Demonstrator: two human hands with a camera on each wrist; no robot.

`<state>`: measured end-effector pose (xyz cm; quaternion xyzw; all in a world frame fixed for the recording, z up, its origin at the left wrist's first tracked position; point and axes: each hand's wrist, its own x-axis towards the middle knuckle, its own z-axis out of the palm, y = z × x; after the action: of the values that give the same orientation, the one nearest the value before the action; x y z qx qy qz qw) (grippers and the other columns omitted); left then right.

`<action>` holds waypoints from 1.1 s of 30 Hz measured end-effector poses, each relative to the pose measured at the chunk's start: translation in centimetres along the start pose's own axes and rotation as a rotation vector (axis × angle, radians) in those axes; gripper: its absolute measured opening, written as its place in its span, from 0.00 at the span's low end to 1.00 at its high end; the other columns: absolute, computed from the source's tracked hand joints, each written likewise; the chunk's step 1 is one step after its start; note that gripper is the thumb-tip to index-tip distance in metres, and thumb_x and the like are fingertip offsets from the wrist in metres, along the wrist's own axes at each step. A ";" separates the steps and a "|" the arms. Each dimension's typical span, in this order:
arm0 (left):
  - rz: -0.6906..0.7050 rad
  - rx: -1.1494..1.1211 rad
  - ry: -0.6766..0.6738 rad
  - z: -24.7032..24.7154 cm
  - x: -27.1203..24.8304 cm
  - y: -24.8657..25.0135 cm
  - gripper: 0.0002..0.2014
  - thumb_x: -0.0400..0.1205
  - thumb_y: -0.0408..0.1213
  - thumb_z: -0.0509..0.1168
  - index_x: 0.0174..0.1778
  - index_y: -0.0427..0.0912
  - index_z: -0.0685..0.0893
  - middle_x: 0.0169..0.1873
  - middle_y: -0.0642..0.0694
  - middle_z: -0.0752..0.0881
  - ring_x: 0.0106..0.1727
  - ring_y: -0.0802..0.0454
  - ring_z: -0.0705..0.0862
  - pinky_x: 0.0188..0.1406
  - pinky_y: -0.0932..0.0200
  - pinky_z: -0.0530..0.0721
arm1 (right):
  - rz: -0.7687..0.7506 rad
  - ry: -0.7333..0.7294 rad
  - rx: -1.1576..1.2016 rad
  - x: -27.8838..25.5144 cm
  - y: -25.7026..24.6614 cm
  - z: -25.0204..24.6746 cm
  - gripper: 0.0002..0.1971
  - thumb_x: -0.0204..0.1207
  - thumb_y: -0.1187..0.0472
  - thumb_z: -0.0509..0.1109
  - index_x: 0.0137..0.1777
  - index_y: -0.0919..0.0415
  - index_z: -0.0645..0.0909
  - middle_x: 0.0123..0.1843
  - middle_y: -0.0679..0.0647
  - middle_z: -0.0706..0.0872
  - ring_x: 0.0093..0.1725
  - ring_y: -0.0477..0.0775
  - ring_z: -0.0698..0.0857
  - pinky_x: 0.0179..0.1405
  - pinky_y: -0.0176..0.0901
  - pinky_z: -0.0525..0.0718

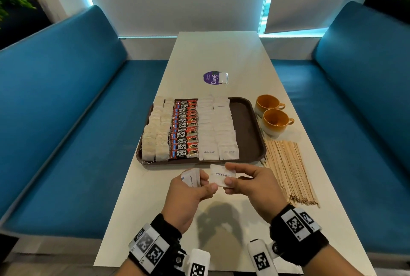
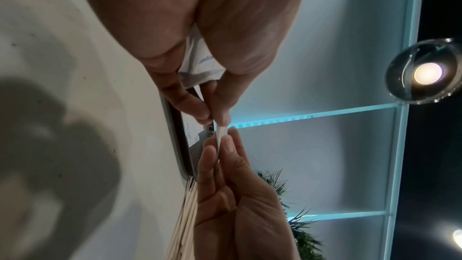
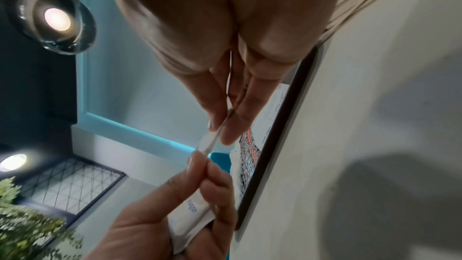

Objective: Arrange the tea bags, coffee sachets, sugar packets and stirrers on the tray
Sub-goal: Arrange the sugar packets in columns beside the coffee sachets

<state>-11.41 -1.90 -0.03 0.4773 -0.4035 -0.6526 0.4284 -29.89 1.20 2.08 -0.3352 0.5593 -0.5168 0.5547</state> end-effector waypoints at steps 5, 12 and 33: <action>-0.012 0.186 -0.019 0.8 2.3 1.3 0.03 0.82 0.32 0.73 0.44 0.39 0.85 0.29 0.46 0.82 0.30 0.51 0.78 0.29 0.59 0.77 | -0.015 0.037 -0.062 3.0 -0.9 -1.2 0.14 0.72 0.78 0.79 0.55 0.66 0.92 0.54 0.70 0.91 0.48 0.68 0.94 0.48 0.47 0.94; 0.156 0.791 -0.033 1.4 6.0 3.5 0.15 0.83 0.40 0.69 0.35 0.45 0.72 0.31 0.49 0.77 0.34 0.51 0.73 0.36 0.53 0.71 | -0.080 0.187 -0.532 10.0 -0.4 -3.6 0.09 0.72 0.66 0.84 0.43 0.49 0.92 0.44 0.47 0.94 0.47 0.47 0.92 0.55 0.46 0.91; 0.244 1.223 -0.208 3.7 8.8 1.2 0.19 0.82 0.32 0.60 0.70 0.41 0.81 0.68 0.45 0.80 0.71 0.41 0.71 0.72 0.50 0.71 | -0.023 0.106 -0.888 12.6 -0.5 -2.7 0.06 0.72 0.60 0.84 0.45 0.50 0.92 0.37 0.45 0.86 0.40 0.44 0.84 0.34 0.30 0.73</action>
<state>-16.30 -10.13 -0.56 0.5205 -0.7947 -0.2932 0.1080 -34.61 -10.28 -1.27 -0.5202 0.7509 -0.2490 0.3218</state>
